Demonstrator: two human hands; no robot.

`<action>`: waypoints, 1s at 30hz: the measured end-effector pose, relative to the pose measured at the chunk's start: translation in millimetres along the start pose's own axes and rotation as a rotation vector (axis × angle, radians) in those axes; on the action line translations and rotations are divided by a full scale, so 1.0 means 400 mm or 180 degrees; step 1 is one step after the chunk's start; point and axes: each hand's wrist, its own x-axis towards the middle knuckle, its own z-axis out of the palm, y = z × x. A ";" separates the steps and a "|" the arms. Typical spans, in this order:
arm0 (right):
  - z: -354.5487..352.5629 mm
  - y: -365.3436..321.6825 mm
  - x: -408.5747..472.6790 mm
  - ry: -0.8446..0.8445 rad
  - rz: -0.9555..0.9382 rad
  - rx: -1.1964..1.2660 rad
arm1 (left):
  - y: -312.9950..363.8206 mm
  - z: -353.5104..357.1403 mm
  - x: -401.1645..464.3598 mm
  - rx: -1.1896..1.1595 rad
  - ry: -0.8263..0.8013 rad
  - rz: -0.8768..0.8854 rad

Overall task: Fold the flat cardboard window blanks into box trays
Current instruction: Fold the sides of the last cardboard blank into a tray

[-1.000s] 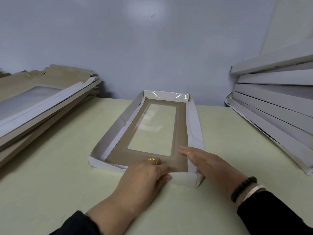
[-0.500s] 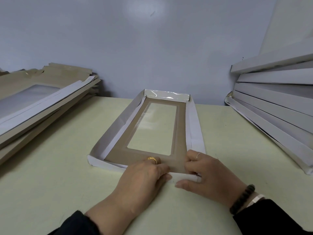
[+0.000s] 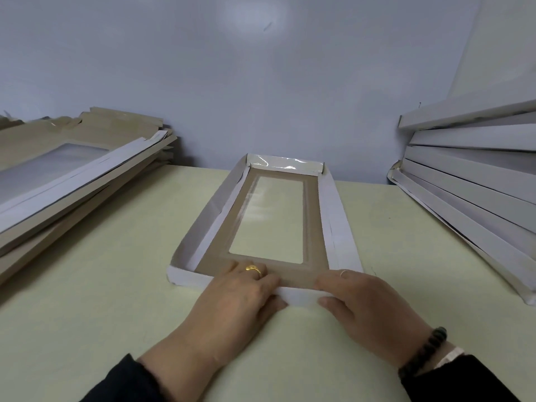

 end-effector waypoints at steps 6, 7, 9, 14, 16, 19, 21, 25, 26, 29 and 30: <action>-0.038 0.046 -0.014 0.0473 0.0226 -0.0643 | -0.051 -0.020 -0.012 -0.0071 0.0147 -0.0359; -0.035 0.034 -0.012 0.0593 0.0176 -0.0578 | -0.048 -0.012 -0.010 -0.0131 0.0206 -0.0307; -0.016 -0.005 -0.003 0.0667 -0.0063 -0.0305 | -0.025 -0.001 -0.004 -0.0225 0.0149 -0.0151; 0.017 -0.046 0.016 0.0564 -0.0347 -0.0013 | -0.039 0.013 -0.008 -0.0451 0.0044 -0.0006; 0.016 -0.040 0.012 0.0548 -0.0294 0.0008 | -0.059 0.011 -0.010 -0.0240 -0.0041 -0.0047; 0.014 -0.042 0.008 0.0620 -0.0307 -0.0033 | -0.076 0.007 -0.011 0.0147 -0.0295 -0.0185; 0.015 -0.043 0.008 0.0686 -0.0350 -0.0102 | -0.076 0.002 -0.008 0.0323 -0.0357 -0.0189; 0.020 -0.041 0.009 0.0792 -0.0353 -0.0210 | -0.071 -0.005 -0.002 0.0488 -0.0463 -0.0266; 0.023 -0.040 0.008 0.0805 -0.0348 -0.0213 | -0.070 -0.004 -0.001 0.0556 -0.0486 -0.0280; 0.027 -0.038 0.010 0.0823 -0.0361 -0.0172 | -0.072 -0.007 0.003 0.0744 -0.0525 -0.0290; 0.028 -0.037 0.010 0.0826 -0.0374 -0.0160 | -0.073 -0.009 0.004 0.0803 -0.0569 -0.0308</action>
